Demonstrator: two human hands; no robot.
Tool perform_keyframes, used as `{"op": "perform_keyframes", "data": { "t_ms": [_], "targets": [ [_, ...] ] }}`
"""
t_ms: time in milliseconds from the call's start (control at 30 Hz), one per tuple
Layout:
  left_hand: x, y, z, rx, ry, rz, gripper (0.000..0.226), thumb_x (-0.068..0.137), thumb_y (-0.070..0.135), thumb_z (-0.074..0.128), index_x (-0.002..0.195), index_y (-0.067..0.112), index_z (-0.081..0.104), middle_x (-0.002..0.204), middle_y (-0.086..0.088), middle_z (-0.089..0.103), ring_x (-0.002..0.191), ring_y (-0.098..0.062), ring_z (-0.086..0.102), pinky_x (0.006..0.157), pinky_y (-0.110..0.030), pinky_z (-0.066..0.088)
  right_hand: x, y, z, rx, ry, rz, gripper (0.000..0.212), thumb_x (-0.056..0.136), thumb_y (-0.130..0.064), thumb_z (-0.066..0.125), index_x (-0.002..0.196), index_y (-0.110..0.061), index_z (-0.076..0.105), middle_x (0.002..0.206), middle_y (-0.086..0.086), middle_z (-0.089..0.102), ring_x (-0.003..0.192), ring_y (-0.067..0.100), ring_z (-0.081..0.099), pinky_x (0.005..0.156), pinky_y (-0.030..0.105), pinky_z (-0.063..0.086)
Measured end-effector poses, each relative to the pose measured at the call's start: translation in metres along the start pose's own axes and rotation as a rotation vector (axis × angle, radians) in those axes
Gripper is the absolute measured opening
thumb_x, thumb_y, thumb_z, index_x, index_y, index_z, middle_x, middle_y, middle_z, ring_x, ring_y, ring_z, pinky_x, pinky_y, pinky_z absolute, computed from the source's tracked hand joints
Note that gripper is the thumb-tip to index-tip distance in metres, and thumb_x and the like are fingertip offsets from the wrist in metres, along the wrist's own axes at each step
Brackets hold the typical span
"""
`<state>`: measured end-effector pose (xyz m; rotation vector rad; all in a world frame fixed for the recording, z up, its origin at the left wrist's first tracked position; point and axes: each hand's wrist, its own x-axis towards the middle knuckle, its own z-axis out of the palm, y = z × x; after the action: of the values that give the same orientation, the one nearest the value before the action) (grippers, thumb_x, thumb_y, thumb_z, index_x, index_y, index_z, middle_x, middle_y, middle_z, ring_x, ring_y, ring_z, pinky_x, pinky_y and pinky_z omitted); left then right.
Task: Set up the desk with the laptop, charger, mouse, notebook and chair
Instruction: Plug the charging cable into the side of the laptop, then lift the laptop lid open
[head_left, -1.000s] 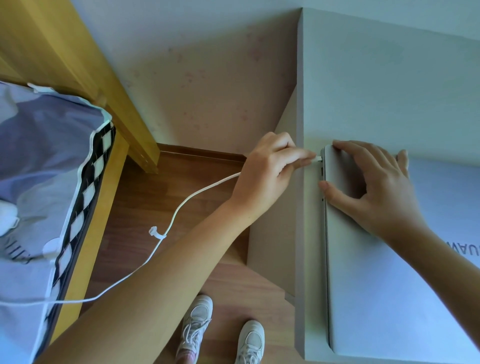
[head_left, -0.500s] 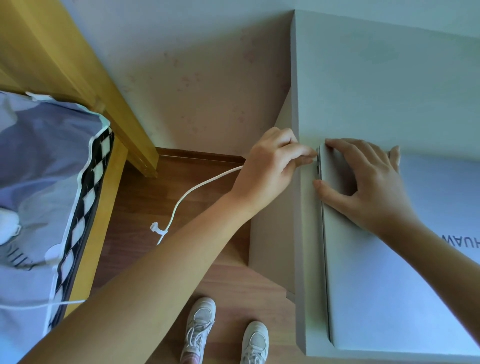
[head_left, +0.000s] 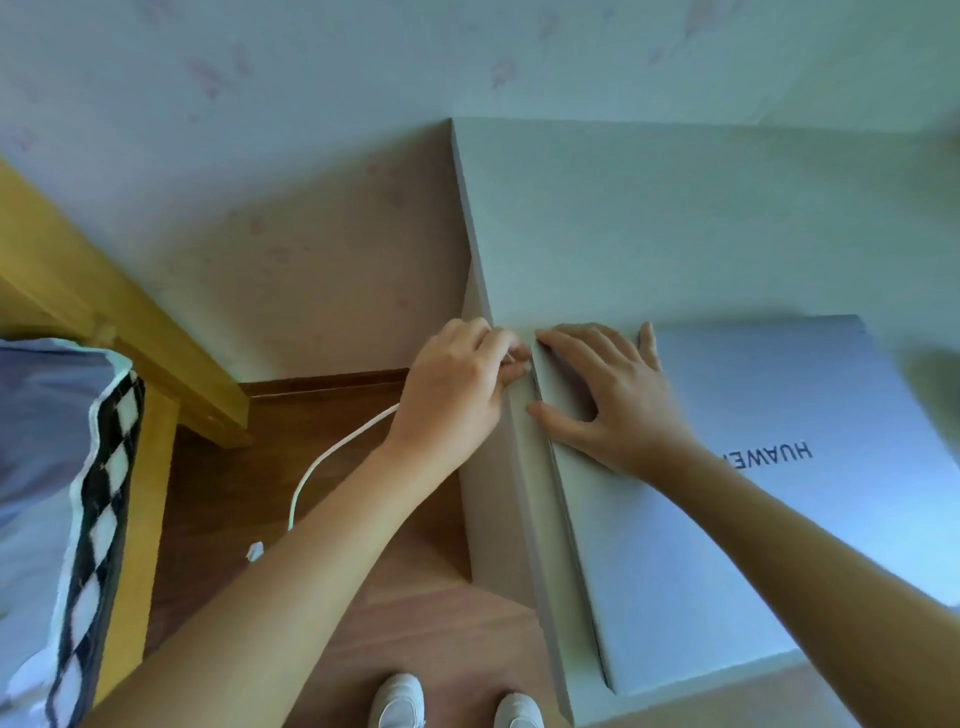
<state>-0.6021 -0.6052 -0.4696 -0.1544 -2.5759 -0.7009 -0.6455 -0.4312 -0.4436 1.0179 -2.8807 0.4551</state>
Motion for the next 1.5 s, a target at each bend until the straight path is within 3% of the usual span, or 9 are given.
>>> {"op": "perform_keyframes", "data": {
  "t_ms": [200,333,467,700,867,1067,1333,1400,1500],
  "targets": [
    [0.015,0.061,0.003,0.212,-0.076,0.075,0.035,0.079,0.008,0.058,0.113,0.016,0.060,0.114,-0.003,0.060,0.106,-0.027,0.055,0.090,-0.040,0.040,-0.020,0.026,-0.013,0.056,0.076,0.189,0.058,0.085,-0.052,0.039,0.134,-0.021,0.048,0.140,-0.001,0.049,0.132,0.017,0.039,0.113,0.051,0.024],
    [0.031,0.120,0.046,0.125,-0.225,0.116,0.036,0.079,0.027,0.041,0.102,0.018,0.067,0.108,-0.003,0.066,0.097,-0.029,0.062,0.086,-0.040,0.047,-0.068,0.099,-0.045,-0.047,0.059,0.343,0.063,0.085,-0.057,0.031,0.133,-0.021,0.048,0.145,0.000,0.045,0.133,0.022,0.039,0.110,0.047,0.030],
    [0.022,0.203,0.100,0.141,-0.386,0.267,0.048,0.070,0.049,0.059,0.105,0.017,0.069,0.117,-0.009,0.066,0.109,-0.031,0.062,0.086,-0.049,0.052,-0.111,0.172,-0.074,-0.039,0.070,0.472,0.067,0.082,-0.059,0.032,0.134,-0.020,0.047,0.146,-0.002,0.041,0.134,0.022,0.039,0.100,0.038,0.039],
    [0.026,0.306,0.175,0.315,-0.499,0.225,0.101,0.066,0.082,0.029,0.133,0.011,0.055,0.141,-0.014,0.051,0.132,-0.028,0.047,0.094,-0.074,0.034,-0.136,0.257,-0.098,0.382,0.140,0.570,0.035,0.091,-0.020,0.054,0.126,-0.021,0.055,0.126,-0.003,0.061,0.111,0.019,0.059,0.092,0.037,0.048],
    [0.038,0.309,0.188,0.277,-0.477,0.217,0.090,0.074,0.081,0.034,0.143,0.023,0.039,0.151,-0.013,0.036,0.142,-0.027,0.030,0.103,-0.075,0.019,-0.124,0.262,-0.105,0.706,0.071,0.576,0.050,0.084,0.006,0.044,0.124,-0.022,0.056,0.110,-0.009,0.066,0.102,0.006,0.058,0.091,0.020,0.043],
    [0.064,0.305,0.190,0.093,-0.367,0.556,0.039,0.091,0.050,0.051,0.086,0.014,0.066,0.093,-0.001,0.066,0.099,-0.021,0.057,0.089,-0.041,0.043,-0.117,0.273,-0.122,1.377,0.070,0.802,0.056,0.079,0.017,0.031,0.123,-0.009,0.053,0.103,0.007,0.069,0.079,0.010,0.070,0.063,0.021,0.054],
    [0.092,0.329,0.202,0.070,-0.559,0.663,0.057,0.096,0.039,0.035,0.058,0.013,0.069,0.068,0.000,0.068,0.076,-0.021,0.062,0.083,-0.030,0.030,-0.108,0.288,-0.121,1.589,0.017,0.841,0.049,0.078,0.010,0.037,0.117,-0.013,0.056,0.098,0.013,0.073,0.089,0.025,0.071,0.079,0.037,0.056],
    [0.097,0.332,0.197,0.069,-0.507,0.640,0.058,0.096,0.037,0.037,0.053,0.010,0.064,0.058,0.000,0.062,0.062,-0.021,0.057,0.072,-0.030,0.029,-0.111,0.294,-0.119,1.472,0.043,0.718,0.046,0.084,0.008,0.036,0.119,-0.013,0.057,0.103,0.008,0.073,0.100,0.022,0.067,0.090,0.034,0.051],
    [0.106,0.334,0.180,-0.012,-0.424,0.595,0.051,0.096,0.030,0.043,0.051,0.011,0.055,0.052,-0.002,0.050,0.055,-0.021,0.044,0.065,-0.030,0.027,-0.107,0.300,-0.107,0.893,0.008,0.387,0.043,0.092,-0.009,0.039,0.132,-0.018,0.051,0.137,-0.002,0.054,0.132,0.014,0.041,0.109,0.033,0.033]
  ]
}}
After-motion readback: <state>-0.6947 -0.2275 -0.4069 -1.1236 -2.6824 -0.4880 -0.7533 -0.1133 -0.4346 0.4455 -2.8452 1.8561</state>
